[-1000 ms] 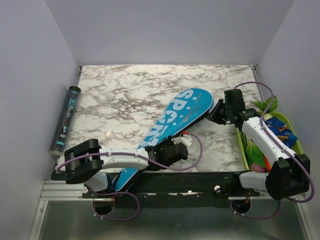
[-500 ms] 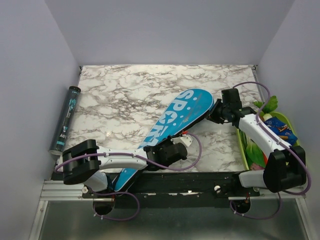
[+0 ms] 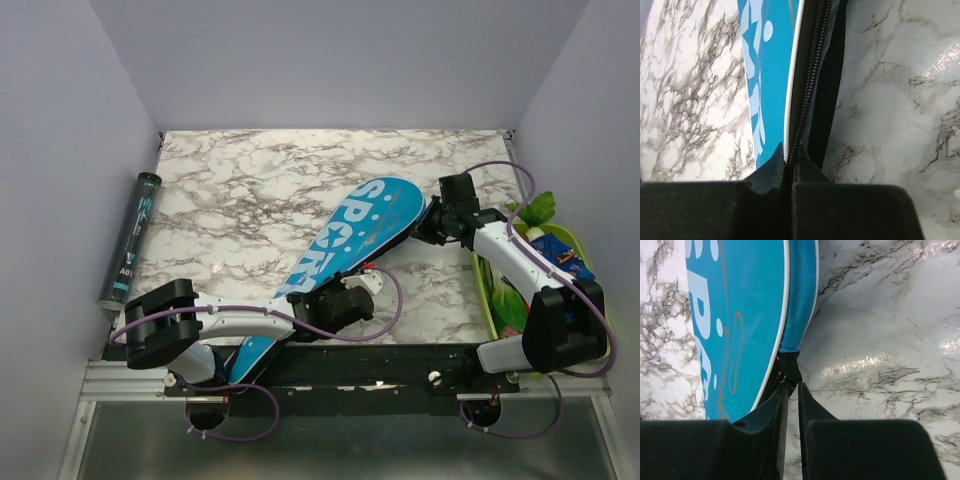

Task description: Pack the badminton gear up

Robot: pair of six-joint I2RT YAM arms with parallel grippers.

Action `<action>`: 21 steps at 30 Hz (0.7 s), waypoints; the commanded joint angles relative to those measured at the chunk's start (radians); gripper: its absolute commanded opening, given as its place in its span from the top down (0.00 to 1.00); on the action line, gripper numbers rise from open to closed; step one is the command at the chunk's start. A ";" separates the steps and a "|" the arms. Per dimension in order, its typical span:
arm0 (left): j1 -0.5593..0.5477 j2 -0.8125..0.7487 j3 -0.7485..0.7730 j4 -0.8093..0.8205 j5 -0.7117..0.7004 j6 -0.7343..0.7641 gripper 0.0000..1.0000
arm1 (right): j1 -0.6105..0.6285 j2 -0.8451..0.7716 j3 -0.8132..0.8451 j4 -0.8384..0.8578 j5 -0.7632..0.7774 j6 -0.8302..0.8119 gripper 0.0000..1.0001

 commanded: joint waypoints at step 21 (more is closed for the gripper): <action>-0.003 0.010 0.041 0.057 -0.012 0.018 1.00 | 0.213 0.026 -0.067 0.103 -0.088 0.058 0.99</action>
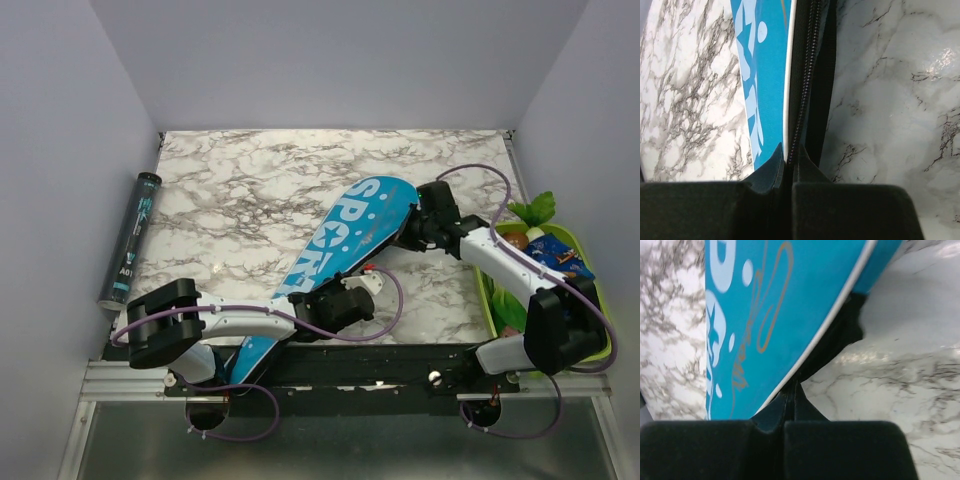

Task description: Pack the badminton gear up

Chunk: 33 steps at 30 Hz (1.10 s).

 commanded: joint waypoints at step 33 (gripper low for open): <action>0.046 -0.189 -0.014 0.147 0.505 -0.047 0.52 | 0.149 0.123 -0.147 0.230 0.058 0.232 0.99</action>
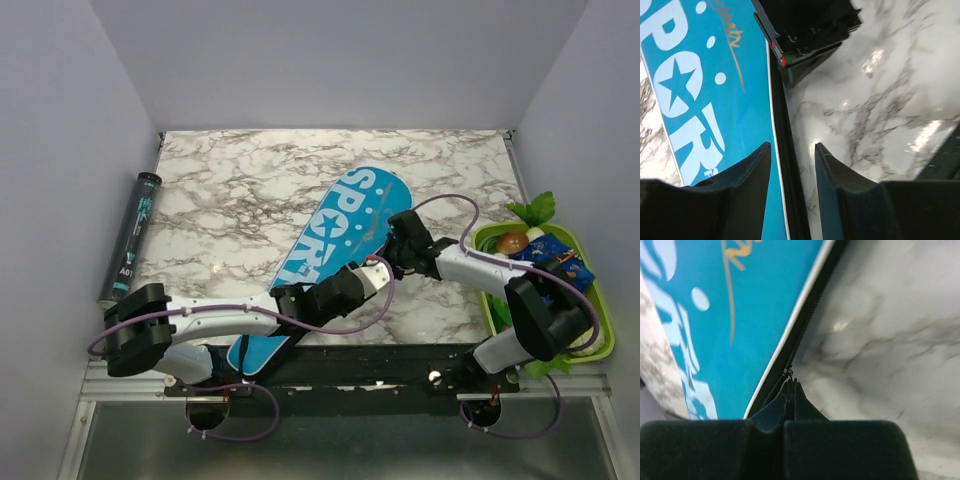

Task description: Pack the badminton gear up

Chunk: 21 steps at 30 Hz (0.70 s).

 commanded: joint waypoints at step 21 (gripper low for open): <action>0.088 0.039 -0.001 -0.326 -0.057 -0.372 0.48 | -0.295 0.271 0.293 0.031 0.035 -0.102 1.00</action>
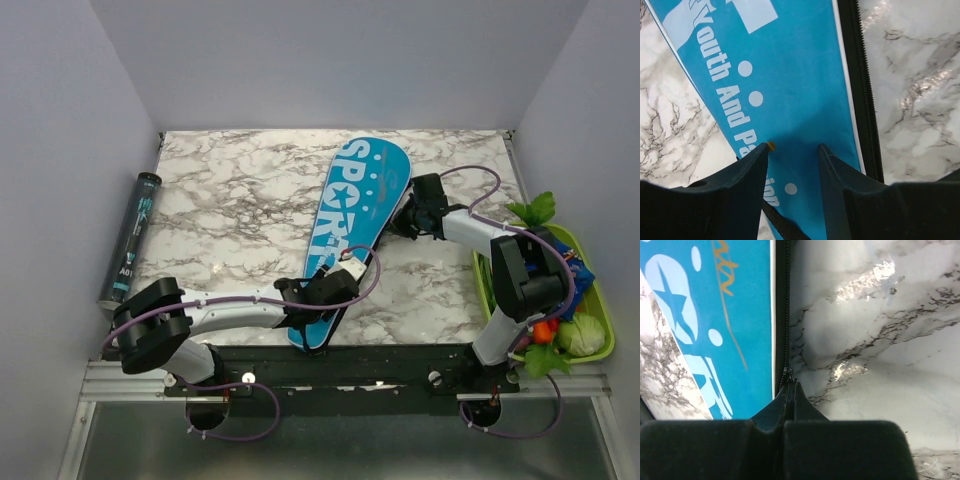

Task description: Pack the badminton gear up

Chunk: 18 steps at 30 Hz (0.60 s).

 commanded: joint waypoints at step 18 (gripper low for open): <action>0.113 0.246 -0.024 0.188 0.081 -0.072 0.50 | 0.075 -0.061 -0.098 -0.005 -0.174 -0.197 0.99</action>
